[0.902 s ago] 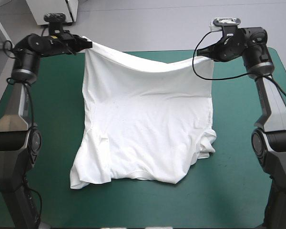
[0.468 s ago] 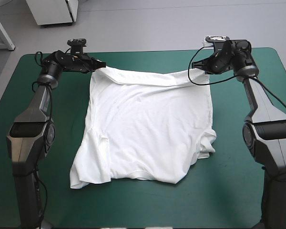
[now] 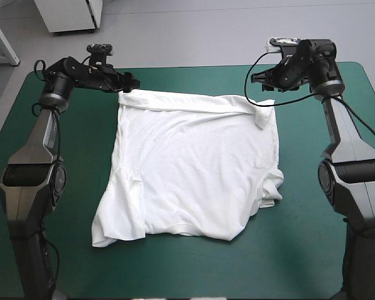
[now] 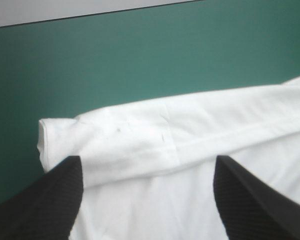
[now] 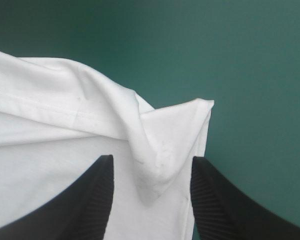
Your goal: Fold the cloth
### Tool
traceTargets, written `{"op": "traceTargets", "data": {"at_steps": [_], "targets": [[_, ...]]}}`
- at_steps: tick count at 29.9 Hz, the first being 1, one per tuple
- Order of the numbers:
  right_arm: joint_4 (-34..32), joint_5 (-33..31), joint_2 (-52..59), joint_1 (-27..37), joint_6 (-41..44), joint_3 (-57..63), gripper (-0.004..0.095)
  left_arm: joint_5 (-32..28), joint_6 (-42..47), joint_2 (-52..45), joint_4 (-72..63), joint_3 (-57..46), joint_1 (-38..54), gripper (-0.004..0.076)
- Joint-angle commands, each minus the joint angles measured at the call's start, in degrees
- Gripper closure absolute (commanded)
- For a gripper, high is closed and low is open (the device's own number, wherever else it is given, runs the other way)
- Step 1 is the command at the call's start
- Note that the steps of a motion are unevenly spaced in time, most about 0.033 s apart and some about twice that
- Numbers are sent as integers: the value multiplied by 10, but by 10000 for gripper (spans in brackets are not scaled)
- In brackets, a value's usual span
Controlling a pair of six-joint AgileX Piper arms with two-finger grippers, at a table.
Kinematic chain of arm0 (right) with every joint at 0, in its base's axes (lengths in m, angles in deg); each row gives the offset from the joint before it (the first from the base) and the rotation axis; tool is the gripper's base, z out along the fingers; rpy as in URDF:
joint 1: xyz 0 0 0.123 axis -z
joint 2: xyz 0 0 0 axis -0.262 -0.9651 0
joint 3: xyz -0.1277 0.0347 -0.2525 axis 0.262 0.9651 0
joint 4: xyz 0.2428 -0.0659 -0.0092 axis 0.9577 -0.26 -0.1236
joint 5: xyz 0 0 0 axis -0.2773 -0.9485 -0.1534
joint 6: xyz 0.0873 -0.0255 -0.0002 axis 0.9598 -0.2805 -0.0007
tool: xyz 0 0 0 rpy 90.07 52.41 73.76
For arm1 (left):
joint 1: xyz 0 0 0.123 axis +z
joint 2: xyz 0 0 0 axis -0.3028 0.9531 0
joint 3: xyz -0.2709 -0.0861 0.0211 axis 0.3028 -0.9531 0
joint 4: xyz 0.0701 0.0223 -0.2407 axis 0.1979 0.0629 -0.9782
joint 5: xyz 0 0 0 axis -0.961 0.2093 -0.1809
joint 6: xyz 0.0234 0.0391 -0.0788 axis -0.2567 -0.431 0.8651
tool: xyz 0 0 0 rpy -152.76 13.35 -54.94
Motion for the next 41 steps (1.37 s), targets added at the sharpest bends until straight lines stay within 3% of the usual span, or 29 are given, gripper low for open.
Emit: {"op": "traceTargets", "data": {"at_steps": [1,4,9,14,19,22,26,34,38,41], "targets": [[5,-16,54,6,6,-30,443,48,-2,-77,16,19,-1,248],[7,-16,80,4,6,-30,445,129,-1,-108,71,19,-1,290],[5,-16,135,4,6,-12,492,200,49,-163,95,16,-1,334],[5,-16,220,4,7,103,493,200,80,-242,124,-58,-1,336],[32,-16,309,4,15,259,493,200,131,-359,155,-236,-4,375],[60,-16,358,4,2,347,493,200,219,-441,192,-353,-20,425],[73,-15,416,4,2,427,493,199,266,-533,224,-449,-55,426],[78,-15,499,4,2,472,493,193,365,-624,293,-631,-152,425],[76,-15,526,4,2,472,493,138,406,-634,296,-735,-158,416],[76,-15,535,4,2,472,493,108,406,-632,276,-779,-158,358]]}}
